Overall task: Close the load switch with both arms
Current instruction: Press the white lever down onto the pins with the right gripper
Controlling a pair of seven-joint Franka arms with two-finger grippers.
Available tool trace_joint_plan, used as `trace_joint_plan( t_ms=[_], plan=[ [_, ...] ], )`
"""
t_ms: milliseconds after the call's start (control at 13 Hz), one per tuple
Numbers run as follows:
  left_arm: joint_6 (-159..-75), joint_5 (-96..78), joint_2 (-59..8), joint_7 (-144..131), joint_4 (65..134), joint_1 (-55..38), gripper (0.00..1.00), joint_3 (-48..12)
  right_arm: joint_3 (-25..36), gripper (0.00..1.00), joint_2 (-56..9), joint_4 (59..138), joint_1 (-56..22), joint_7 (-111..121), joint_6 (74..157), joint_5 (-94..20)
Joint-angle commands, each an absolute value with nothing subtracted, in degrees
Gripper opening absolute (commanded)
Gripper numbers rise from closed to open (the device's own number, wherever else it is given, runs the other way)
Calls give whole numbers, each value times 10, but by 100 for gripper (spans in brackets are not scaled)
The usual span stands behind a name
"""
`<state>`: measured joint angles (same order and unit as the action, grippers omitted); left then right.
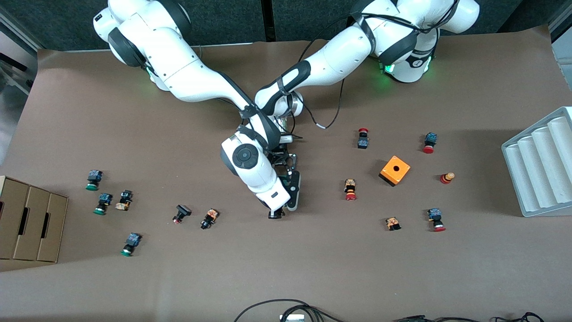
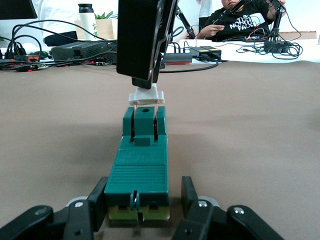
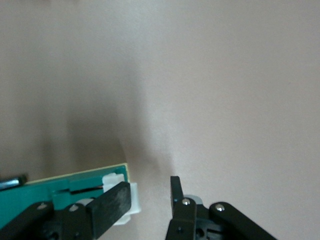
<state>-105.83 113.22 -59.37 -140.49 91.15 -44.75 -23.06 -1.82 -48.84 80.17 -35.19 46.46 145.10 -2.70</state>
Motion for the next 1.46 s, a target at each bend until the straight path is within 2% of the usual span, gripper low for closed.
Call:
trace_joint_plan(
  t_ms=[0,1387],
  plan=[
    [-1052,1137,-599,-1401,908,-454,64,-227,-15,41,-501,785,-348,474,1462,-31],
    [-1052,1136,-599,-1401,908,-454,65,-227,-15,42,-517,781,-350,473,1478,-31]
  ],
)
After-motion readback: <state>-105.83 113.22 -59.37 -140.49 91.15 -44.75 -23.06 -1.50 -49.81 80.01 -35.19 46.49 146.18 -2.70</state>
